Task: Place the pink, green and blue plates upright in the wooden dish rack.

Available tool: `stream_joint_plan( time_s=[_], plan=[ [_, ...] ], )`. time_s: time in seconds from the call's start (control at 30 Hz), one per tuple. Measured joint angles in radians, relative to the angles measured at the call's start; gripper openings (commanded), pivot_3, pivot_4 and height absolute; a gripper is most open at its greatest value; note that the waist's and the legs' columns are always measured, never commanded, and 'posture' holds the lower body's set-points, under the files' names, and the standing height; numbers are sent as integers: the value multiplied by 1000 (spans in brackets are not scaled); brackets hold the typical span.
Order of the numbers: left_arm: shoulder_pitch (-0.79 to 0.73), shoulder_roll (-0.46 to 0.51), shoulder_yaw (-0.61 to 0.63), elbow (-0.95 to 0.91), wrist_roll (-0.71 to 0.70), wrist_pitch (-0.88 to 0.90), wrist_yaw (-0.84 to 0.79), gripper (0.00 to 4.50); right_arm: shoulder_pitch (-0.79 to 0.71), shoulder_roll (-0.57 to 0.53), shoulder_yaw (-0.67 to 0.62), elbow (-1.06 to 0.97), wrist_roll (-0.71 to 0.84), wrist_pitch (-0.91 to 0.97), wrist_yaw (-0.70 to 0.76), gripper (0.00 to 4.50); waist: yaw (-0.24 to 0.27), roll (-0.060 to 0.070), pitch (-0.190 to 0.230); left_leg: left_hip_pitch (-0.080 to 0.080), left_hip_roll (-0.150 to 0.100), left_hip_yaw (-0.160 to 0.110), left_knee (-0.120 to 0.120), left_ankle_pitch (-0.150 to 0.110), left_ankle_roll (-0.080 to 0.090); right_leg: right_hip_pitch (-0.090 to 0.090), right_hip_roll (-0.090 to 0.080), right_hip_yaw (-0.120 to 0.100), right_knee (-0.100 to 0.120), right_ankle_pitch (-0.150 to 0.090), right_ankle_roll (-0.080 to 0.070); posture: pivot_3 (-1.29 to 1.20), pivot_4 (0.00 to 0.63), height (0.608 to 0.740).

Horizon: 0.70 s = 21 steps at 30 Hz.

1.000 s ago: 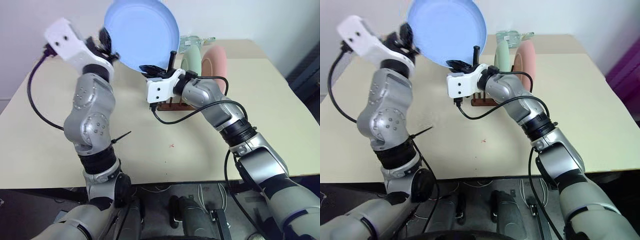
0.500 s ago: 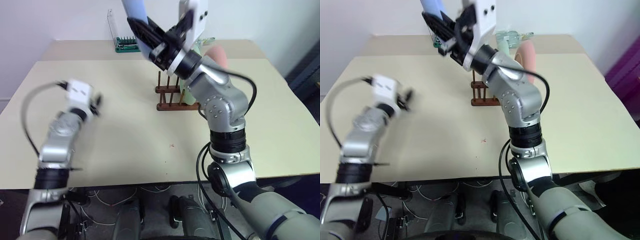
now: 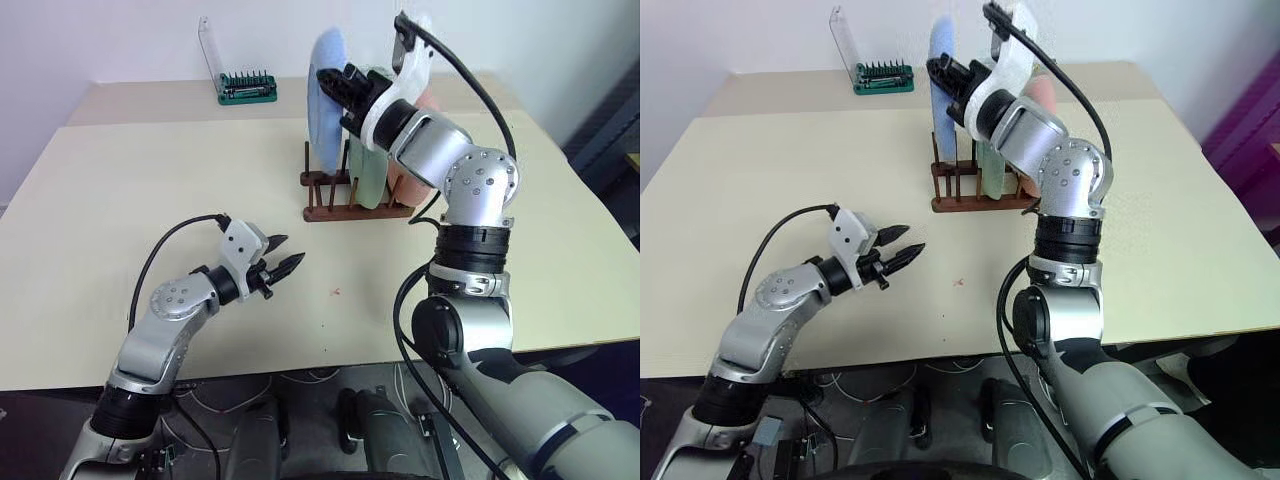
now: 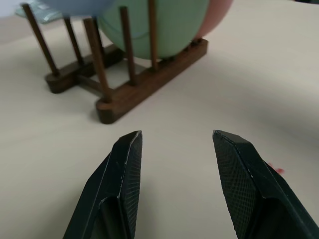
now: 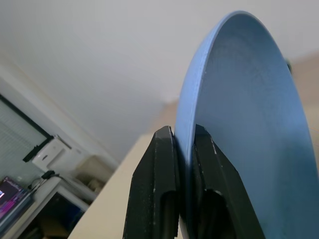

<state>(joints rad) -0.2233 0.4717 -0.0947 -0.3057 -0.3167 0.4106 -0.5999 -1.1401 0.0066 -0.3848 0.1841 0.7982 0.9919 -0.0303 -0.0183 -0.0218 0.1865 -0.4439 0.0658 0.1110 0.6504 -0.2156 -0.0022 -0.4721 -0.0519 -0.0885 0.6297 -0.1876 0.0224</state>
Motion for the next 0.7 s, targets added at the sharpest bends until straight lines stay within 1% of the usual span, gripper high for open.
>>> stream_joint_plan(
  time_s=[0.17, 0.3, 0.4, 0.5, 0.53, 0.57, 0.7],
  plan=[
    [2, -3, 0, -11, 1, 3, 0, 2270, -8, 14, -39, 28, 44, 48, -70, 0, 0, 0, 0, 0, 0, 0, 0, 0, 0, 0, 0, 0, 0, 0, 0, 0, 150, 730],
    [2, -5, 0, -11, 1, 4, 0, 2270, -38, 13, -63, 113, 47, 42, -118, 0, 0, 0, 0, 0, 0, 0, 0, 0, 0, 0, 1, 1, 0, 0, 0, 0, 150, 730],
    [2, -6, 0, -11, 1, 5, 0, 2308, -41, 12, -72, 169, 46, 32, -132, 1122, 0, 0, 0, 0, 0, 0, 0, 0, 0, 0, 1, 1, -1, 0, 0, 0, 150, 730],
    [2, -13, 0, -11, 1, 10, 0, 2308, -46, 11, -69, 177, 46, 26, -131, 2536, 0, 0, 0, 0, 0, 0, 0, 0, 0, 0, 1, 1, -1, 0, 0, 0, 150, 730],
    [2, -13, 0, -11, 1, 11, 0, 2308, -52, 11, -67, 177, 46, 24, -129, 3121, 0, 0, 0, 0, 0, 0, 0, 0, 0, 0, 1, 1, -1, 0, 0, 0, 150, 730],
    [2, -13, 0, -11, 2, 12, 0, 2308, -57, 7, -59, 175, 42, 21, -121, 3121, 0, 0, 0, 0, 0, -1, 0, 0, 0, 0, 2, 1, -1, 0, 1, 0, 150, 730],
    [3, -18, 1, -11, 2, 14, 0, 2308, -58, -59, 59, 131, -26, -3, -32, 3121, 1, 0, 0, 0, 0, -1, 0, 0, 0, 0, 2, 1, -1, -2, 3, 0, 150, 730]
  ],
)
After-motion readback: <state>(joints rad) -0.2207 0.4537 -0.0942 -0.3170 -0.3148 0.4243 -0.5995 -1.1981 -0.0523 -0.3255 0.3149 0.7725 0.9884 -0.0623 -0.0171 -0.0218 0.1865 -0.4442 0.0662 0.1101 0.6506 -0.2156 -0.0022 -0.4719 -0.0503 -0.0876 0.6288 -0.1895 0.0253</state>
